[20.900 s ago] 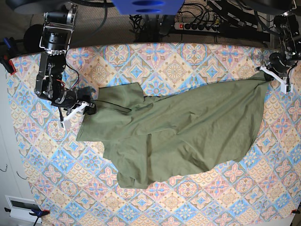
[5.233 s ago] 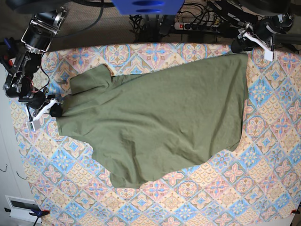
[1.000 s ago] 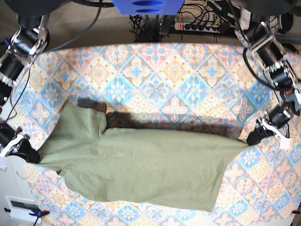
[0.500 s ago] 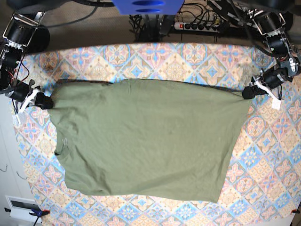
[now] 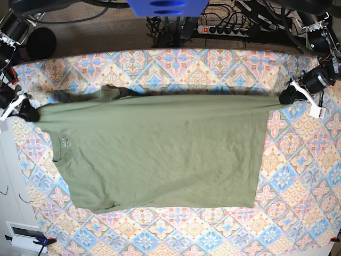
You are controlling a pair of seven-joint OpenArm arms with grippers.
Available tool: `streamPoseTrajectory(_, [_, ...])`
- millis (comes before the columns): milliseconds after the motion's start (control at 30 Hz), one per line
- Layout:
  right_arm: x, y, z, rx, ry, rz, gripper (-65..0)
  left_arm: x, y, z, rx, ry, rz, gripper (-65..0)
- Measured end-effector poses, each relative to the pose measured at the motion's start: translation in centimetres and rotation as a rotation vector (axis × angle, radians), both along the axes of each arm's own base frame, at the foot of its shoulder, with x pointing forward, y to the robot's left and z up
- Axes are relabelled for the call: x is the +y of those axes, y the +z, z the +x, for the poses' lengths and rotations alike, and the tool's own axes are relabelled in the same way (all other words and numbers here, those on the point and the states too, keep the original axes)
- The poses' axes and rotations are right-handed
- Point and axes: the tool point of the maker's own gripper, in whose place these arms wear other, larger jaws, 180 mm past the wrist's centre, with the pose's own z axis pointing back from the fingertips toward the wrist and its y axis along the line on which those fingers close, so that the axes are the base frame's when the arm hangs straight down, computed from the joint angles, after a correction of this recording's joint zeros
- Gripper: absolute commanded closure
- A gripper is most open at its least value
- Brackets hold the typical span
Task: Layout the t-shirt on the table in an organized manner, then fold the t-shirt properly
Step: 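Lay the shirt flat with both grippers, pulling its shoulders apart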
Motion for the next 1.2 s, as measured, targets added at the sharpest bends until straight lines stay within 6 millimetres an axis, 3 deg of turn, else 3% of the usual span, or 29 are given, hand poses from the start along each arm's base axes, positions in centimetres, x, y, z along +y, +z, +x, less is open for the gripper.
streamPoseTrajectory(67, [-0.4, -1.5, -0.7, 0.083, -0.036, -0.019, -1.5, -0.6, -0.7, -0.2, 0.020, -0.008, 0.003, 0.0])
streamPoseTrajectory(200, [-0.3, -1.2, -0.4, 0.063, -0.038, -0.011, -1.5, -1.4, -2.0, -1.3, 0.068, -0.034, 0.012, 0.0])
streamPoseTrajectory(333, [-0.3, -2.4, -1.9, 0.114, -0.042, -0.010, -1.6, -1.3, -3.1, -3.4, 0.122, -0.040, 0.017, 0.0])
streamPoseTrajectory(500, [-1.3, -3.6, -2.7, 0.176, -0.099, -0.027, -11.3, -0.8, -3.7, -5.0, 0.172, -0.061, 0.041, 0.0])
streamPoseTrajectory(633, [-2.0, -4.4, -3.3, 0.229, -0.181, -0.019, -18.6, -0.7, -3.9, -5.3, 0.216, -0.136, 0.092, -17.1])
streamPoseTrajectory(733, [-0.9, -4.5, -3.0, 0.210, -0.191, 0.044, -19.4, -1.6, -4.2, -5.5, 0.230, -0.176, 0.085, -31.5])
streamPoseTrajectory(833, [-1.0, -4.5, -3.1, 0.215, -0.191, 0.038, -19.5, -1.6, -4.6, -6.5, 0.263, -0.209, 0.095, -40.5])
streamPoseTrajectory(900, [-1.2, -4.6, -3.6, 0.218, -0.197, 0.033, -19.5, -1.1, -4.8, -7.3, 0.288, -0.212, 0.113, -43.1])
streamPoseTrajectory(1033, [-1.9, -5.5, -6.0, 0.277, -0.221, 0.026, -19.4, -0.7, -4.8, -7.9, 0.305, -0.220, 0.122, -42.0])
streamPoseTrajectory(1200, [-1.6, -5.5, -5.7, 0.256, -0.222, 0.044, -19.3, -0.6, -4.8, -8.1, 0.308, -0.219, 0.124, -41.8])
